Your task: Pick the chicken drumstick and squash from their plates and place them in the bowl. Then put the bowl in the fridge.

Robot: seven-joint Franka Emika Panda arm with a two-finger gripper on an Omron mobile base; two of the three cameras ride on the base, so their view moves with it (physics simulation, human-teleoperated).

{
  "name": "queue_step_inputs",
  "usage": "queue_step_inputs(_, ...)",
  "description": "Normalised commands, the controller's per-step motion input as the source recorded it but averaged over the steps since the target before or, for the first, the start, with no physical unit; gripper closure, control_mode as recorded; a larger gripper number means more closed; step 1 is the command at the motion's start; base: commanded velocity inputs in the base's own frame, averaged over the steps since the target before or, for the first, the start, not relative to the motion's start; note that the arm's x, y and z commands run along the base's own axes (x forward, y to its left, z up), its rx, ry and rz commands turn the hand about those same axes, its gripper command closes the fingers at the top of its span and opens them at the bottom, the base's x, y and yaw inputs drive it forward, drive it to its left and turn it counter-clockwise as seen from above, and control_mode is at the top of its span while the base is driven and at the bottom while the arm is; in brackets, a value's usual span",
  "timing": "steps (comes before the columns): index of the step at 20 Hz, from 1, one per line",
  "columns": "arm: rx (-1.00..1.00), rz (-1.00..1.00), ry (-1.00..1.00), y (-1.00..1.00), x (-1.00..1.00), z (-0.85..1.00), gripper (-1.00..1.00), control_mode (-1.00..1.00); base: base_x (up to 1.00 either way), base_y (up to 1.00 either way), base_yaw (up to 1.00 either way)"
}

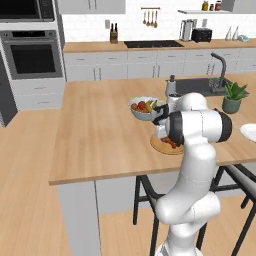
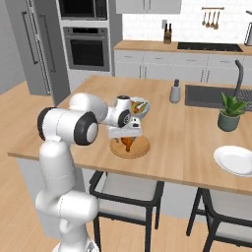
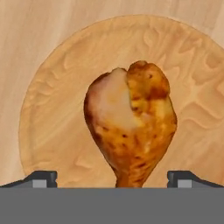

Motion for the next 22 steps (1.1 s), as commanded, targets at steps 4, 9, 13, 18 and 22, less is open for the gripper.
queue_step_inputs(4,-0.02,0.12,0.0,-0.01,0.36,-0.37,-1.0,-1.0,0.0,0.0,0.0)
queue_step_inputs(9,-0.01,0.07,0.0,0.0,0.27,-0.24,1.0,-1.0,0.0,0.0,0.0)
queue_step_inputs(13,0.0,0.0,0.0,0.0,-0.04,0.0,1.0,-1.0,0.0,0.0,0.0)
queue_step_inputs(18,0.04,0.0,0.0,0.04,-0.77,0.78,1.0,-1.0,0.0,0.0,0.0)
queue_step_inputs(22,0.01,-0.05,0.0,0.22,-1.0,1.0,1.0,-1.0,0.0,0.0,0.0)
